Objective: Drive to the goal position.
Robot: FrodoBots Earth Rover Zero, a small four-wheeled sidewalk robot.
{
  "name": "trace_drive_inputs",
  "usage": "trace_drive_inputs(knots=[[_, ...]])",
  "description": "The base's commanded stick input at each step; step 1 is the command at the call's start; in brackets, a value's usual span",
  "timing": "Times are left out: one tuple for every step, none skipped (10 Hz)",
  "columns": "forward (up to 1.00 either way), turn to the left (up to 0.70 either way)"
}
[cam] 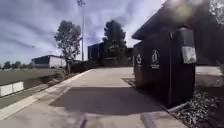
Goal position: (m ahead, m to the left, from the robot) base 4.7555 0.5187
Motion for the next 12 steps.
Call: trace_drive_inputs(knots=[[1.0,0.0],[1.0,0.0],[1.0,0.0],[1.0,0.0],[1.0,0.0],[1.0,0.0],[1.0,0.38],[1.0,0.22],[1.0,0.05],[1.0,0.0],[1.0,0.0],[1.0,0.0]])
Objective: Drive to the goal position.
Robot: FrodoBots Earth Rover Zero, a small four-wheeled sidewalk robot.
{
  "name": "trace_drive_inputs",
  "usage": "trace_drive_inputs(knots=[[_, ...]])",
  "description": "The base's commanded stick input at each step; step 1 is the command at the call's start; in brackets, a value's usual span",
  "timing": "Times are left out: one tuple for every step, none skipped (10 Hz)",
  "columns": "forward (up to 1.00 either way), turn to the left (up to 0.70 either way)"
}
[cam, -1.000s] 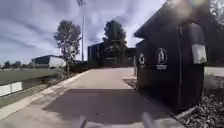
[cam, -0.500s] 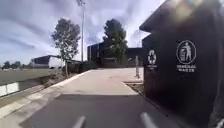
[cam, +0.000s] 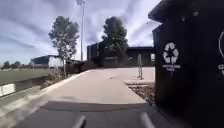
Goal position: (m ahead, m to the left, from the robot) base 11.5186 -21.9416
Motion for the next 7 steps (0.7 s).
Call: trace_drive_inputs(knots=[[1.0,0.0],[1.0,0.0],[1.0,0.0],[1.0,0.0],[1.0,0.0],[1.0,0.0],[1.0,0.0]])
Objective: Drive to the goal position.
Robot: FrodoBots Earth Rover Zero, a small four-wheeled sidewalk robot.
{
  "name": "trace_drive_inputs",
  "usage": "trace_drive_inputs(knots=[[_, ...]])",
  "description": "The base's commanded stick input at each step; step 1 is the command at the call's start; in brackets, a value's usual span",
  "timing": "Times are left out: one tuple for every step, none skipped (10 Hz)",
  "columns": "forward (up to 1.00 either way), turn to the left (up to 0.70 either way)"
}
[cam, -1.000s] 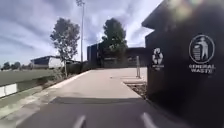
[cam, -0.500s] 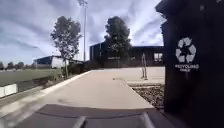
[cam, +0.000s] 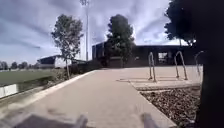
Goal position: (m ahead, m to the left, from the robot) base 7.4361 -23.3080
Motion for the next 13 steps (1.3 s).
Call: trace_drive_inputs(knots=[[1.0,0.0],[1.0,0.0],[1.0,0.0],[1.0,0.0],[1.0,0.0],[1.0,-0.22],[1.0,-0.36],[1.0,-0.33],[1.0,-0.24],[1.0,0.0],[1.0,0.0],[1.0,0.0],[1.0,0.0]])
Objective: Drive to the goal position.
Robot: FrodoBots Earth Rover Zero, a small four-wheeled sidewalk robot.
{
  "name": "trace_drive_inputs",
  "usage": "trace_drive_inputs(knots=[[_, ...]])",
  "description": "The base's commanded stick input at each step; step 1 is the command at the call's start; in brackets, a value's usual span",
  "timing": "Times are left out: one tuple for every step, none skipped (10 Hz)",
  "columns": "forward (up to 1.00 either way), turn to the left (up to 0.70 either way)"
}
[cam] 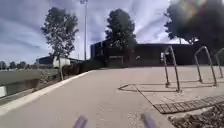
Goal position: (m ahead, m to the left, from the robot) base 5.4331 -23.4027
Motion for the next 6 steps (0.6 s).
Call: trace_drive_inputs(knots=[[1.0,0.0],[1.0,0.0],[1.0,0.0],[1.0,0.0],[1.0,-0.26],[1.0,-0.29]])
